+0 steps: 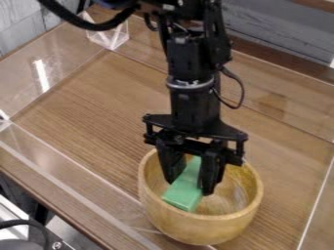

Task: Remove the green block from inside the brown bowl and put it on the table

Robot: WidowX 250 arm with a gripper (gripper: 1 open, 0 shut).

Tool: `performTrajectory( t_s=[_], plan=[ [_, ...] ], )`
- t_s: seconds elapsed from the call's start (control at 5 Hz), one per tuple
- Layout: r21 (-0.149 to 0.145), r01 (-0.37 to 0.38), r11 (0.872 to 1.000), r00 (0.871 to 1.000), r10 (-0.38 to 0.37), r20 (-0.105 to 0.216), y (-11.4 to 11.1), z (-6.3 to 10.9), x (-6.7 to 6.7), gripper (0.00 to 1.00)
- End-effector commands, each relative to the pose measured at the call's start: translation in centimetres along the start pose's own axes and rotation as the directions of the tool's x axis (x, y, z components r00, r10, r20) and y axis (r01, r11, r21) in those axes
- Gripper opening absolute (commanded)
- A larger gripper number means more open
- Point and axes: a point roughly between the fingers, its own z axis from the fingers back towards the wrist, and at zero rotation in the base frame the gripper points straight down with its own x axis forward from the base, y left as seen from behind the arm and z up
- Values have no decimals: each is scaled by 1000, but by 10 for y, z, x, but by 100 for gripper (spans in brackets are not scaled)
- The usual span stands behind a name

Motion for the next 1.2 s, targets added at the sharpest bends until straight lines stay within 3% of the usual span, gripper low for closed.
performTrajectory(
  t_s=[0.0,1.0],
  plan=[
    [-22,11,1000,999,-10,53,-3,16,4,0],
    [-61,15,998,998,-12,59,-5,28,6,0]
  ],
)
